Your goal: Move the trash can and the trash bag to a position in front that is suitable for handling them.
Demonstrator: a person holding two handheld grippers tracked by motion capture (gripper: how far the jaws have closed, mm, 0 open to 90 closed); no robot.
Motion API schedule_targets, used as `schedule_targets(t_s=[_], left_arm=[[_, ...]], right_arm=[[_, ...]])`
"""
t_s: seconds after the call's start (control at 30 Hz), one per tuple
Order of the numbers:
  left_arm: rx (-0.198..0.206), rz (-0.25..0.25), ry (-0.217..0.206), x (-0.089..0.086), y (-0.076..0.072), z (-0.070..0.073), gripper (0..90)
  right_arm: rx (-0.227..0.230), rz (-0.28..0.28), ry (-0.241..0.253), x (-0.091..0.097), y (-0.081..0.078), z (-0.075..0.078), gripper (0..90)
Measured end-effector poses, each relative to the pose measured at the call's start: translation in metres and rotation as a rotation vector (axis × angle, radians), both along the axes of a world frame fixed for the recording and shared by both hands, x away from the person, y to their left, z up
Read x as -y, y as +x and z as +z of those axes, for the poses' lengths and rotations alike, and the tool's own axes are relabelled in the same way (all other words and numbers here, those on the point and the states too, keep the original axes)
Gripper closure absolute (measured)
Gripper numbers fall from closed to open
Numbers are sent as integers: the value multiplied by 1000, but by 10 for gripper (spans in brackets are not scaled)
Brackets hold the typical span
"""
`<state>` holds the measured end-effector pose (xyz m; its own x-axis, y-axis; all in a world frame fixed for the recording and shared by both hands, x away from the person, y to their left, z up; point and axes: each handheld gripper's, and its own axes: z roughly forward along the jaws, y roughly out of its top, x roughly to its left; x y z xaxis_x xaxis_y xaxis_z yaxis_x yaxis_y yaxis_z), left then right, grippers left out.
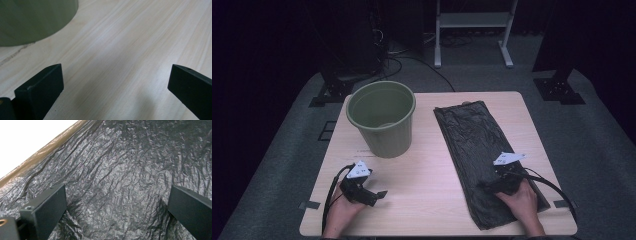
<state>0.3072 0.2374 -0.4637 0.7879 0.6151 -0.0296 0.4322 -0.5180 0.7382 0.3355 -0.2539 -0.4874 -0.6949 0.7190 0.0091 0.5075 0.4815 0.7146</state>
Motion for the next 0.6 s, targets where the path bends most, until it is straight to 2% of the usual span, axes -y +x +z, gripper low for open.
schedule_targets(t_s=[0.1,0.2,0.37,0.5,0.6], left_arm=[[-2,3,-28,0,0,7,0],[-2,6,-20,-1,0,9,0],[12,18,-46,-1,-2,23,0],[20,25,-38,-1,-2,33,0],[19,30,-51,-2,-2,40,0]], right_arm=[[0,0,0,0,0,0,10],[0,0,0,0,0,0,10],[0,-1,0,0,0,0,10],[0,-1,0,0,0,0,10],[0,0,0,0,0,0,10]])
